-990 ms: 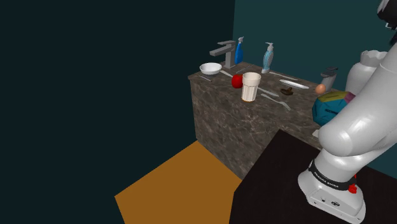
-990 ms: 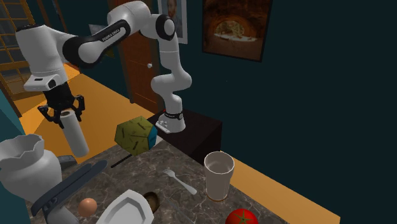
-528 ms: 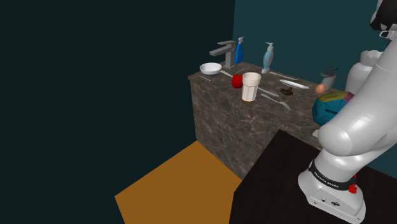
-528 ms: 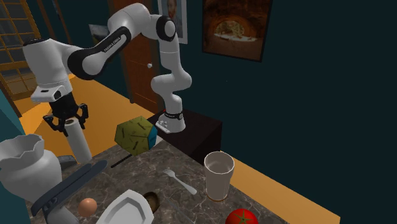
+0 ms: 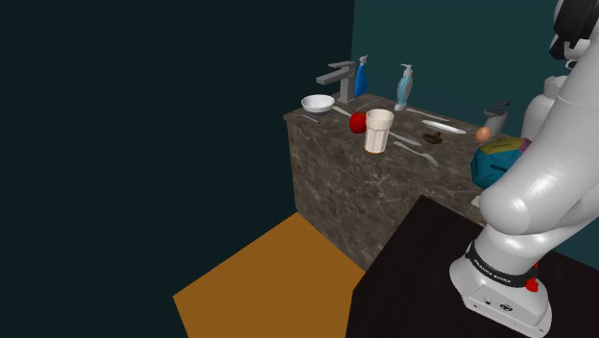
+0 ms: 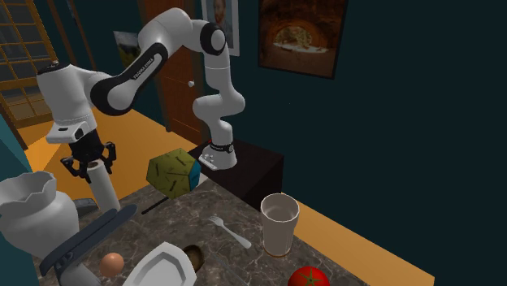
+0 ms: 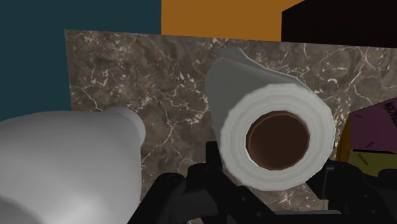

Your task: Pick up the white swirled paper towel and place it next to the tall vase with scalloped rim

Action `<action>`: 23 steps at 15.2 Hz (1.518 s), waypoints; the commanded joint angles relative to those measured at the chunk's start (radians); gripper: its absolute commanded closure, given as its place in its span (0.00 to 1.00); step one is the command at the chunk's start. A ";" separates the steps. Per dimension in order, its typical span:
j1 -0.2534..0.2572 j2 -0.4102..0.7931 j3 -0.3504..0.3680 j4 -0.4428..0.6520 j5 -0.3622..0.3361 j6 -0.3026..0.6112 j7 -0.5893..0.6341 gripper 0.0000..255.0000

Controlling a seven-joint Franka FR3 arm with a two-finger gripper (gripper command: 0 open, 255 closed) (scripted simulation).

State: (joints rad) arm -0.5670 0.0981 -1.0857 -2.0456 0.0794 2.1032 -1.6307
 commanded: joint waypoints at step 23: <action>0.026 -0.079 -0.007 0.080 -0.081 -0.116 0.058 0.00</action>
State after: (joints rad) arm -0.5411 0.0196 -1.0923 -1.9657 -0.0012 1.9881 -1.5731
